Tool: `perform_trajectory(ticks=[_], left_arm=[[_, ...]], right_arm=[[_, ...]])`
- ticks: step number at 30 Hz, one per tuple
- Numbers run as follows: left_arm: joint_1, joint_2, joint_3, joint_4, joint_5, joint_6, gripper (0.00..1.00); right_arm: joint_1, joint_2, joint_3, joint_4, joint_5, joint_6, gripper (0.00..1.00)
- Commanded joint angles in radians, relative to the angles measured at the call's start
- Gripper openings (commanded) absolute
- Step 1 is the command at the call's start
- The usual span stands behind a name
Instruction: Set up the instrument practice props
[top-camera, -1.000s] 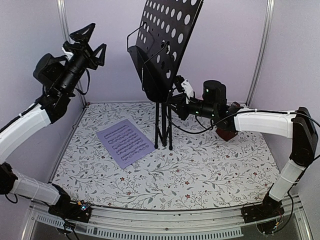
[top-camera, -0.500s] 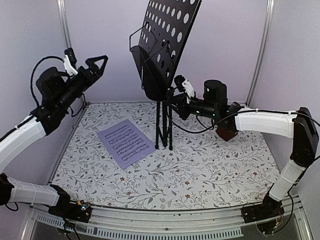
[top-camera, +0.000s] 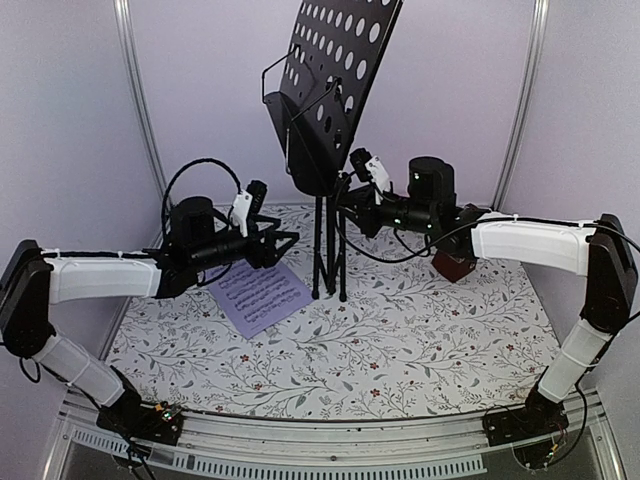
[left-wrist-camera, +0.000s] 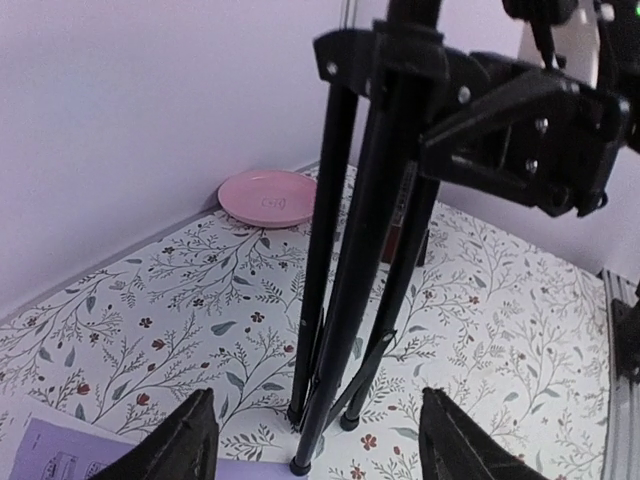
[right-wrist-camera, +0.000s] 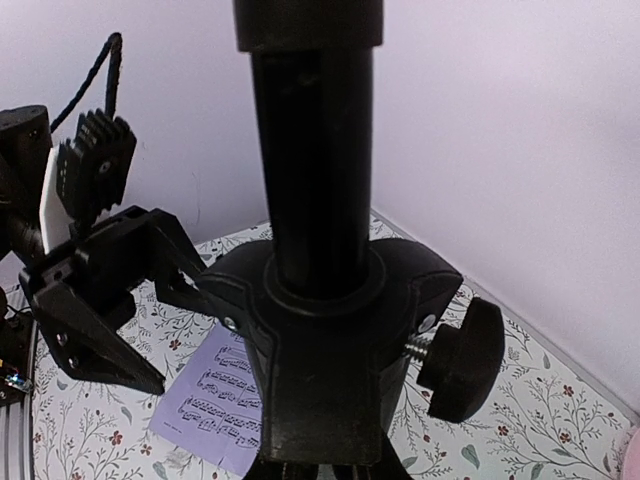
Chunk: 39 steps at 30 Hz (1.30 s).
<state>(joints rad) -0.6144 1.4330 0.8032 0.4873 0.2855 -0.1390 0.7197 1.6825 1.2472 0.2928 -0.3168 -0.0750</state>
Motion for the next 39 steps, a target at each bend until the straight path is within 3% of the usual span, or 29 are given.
perform_trajectory(ticks=[1, 7, 16, 26, 33, 39], left_arm=[[-0.037, 0.089, 0.02, 0.142, 0.011, 0.144, 0.68], [-0.054, 0.185, 0.086, 0.194, 0.045, 0.176, 0.64], [-0.089, 0.289, 0.228, 0.132, 0.039, 0.2, 0.58], [-0.122, 0.312, 0.282, 0.032, -0.031, 0.214, 0.3], [-0.125, 0.281, 0.33, -0.062, -0.052, 0.173, 0.0], [-0.126, 0.251, 0.363, -0.118, -0.056, 0.134, 0.0]], right_arm=[[-0.002, -0.026, 0.065, -0.009, -0.035, 0.056, 0.0], [-0.005, -0.015, 0.079, -0.023, -0.032, 0.053, 0.0], [-0.006, -0.012, 0.083, -0.04, -0.015, 0.046, 0.0], [-0.017, -0.03, 0.083, -0.069, 0.003, 0.038, 0.0], [-0.041, -0.074, 0.08, -0.119, 0.04, 0.024, 0.0], [-0.056, -0.12, 0.075, -0.19, 0.069, -0.002, 0.0]])
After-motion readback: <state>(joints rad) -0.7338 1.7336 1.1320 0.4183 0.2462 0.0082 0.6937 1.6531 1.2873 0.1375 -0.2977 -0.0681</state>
